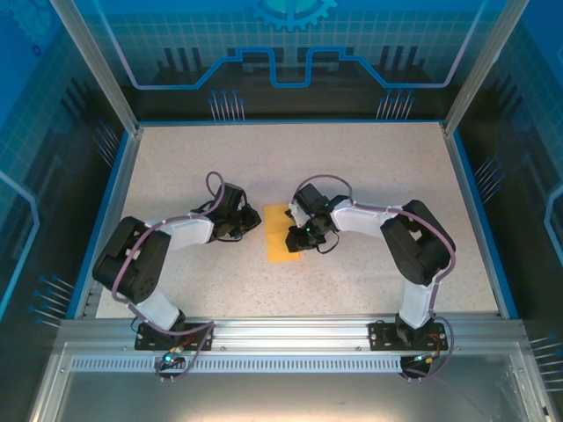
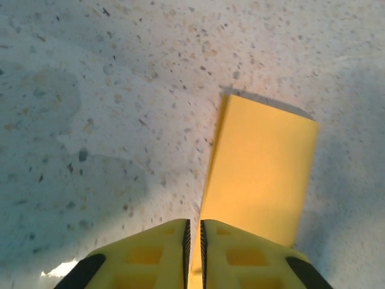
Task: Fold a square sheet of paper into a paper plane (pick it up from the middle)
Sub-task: Turn over the paper at the center of the table.
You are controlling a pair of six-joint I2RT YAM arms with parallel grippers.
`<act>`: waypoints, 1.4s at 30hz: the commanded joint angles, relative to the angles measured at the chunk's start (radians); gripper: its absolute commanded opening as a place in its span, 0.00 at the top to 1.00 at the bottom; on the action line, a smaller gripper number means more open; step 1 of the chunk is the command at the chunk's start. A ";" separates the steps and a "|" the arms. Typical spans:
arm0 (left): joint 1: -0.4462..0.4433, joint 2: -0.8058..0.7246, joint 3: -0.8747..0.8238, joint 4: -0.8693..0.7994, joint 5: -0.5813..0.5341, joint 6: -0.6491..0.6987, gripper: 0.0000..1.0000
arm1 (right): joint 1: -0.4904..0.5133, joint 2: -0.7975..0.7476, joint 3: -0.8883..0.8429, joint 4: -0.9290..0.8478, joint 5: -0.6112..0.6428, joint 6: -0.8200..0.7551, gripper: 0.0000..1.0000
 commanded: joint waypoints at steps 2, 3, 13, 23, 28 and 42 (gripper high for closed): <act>-0.004 -0.097 -0.078 0.008 0.069 -0.021 0.75 | 0.004 -0.075 0.050 0.026 0.067 0.012 0.76; -0.005 -0.109 -0.090 0.011 0.078 -0.027 0.72 | -0.003 -0.068 0.054 0.023 0.072 0.011 0.76; -0.076 -0.102 -0.117 0.083 0.157 -0.084 0.62 | -0.018 0.042 0.119 0.003 0.072 -0.007 0.77; -0.104 -0.037 -0.127 0.163 0.195 -0.136 0.63 | -0.058 0.137 0.125 0.024 0.077 0.017 0.80; -0.116 -0.016 -0.119 0.166 0.196 -0.139 0.61 | -0.067 0.166 0.116 0.033 0.062 0.040 0.80; -0.127 0.050 -0.077 0.166 0.195 -0.133 0.56 | -0.095 0.173 0.075 0.055 0.019 0.077 0.81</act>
